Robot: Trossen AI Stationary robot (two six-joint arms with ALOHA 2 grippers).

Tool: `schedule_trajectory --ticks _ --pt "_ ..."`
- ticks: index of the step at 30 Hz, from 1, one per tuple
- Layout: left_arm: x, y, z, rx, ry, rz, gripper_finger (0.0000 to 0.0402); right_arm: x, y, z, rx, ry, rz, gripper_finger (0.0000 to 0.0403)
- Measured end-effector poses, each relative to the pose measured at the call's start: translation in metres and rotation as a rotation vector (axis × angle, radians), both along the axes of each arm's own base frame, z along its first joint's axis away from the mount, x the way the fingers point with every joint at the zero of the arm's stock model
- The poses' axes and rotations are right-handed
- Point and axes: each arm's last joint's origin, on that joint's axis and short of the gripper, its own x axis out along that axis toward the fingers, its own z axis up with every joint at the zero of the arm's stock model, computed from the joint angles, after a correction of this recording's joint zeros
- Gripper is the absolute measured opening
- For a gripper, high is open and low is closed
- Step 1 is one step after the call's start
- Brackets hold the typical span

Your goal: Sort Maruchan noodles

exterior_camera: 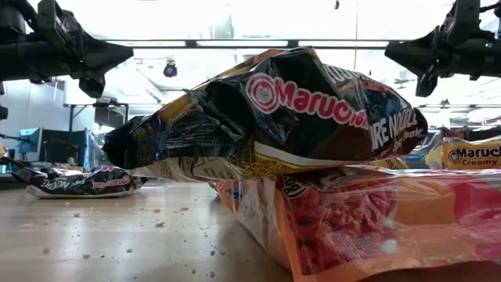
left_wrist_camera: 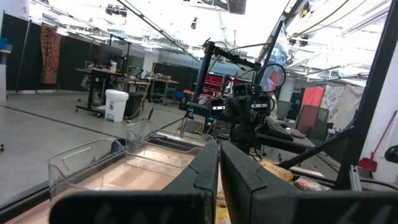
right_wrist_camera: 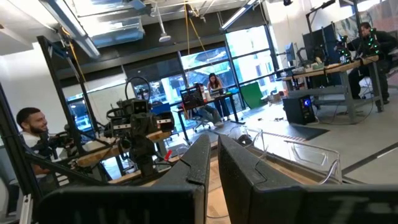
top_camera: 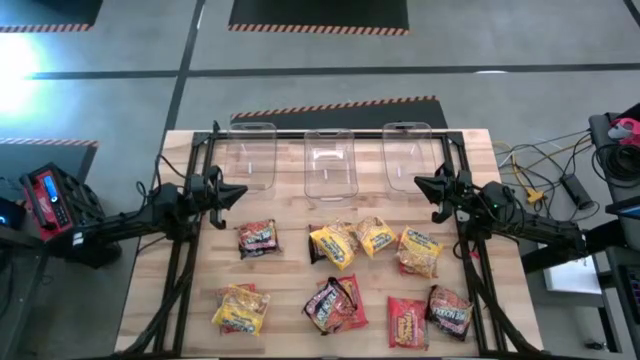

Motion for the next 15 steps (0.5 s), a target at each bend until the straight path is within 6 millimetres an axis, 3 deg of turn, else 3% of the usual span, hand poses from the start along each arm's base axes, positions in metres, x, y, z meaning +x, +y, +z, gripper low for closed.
schedule_trajectory --ticks 15 --pt "-0.0001 0.0004 0.0001 0.024 0.006 0.017 0.0000 0.0000 0.0000 0.0000 0.000 0.000 0.000 0.0022"
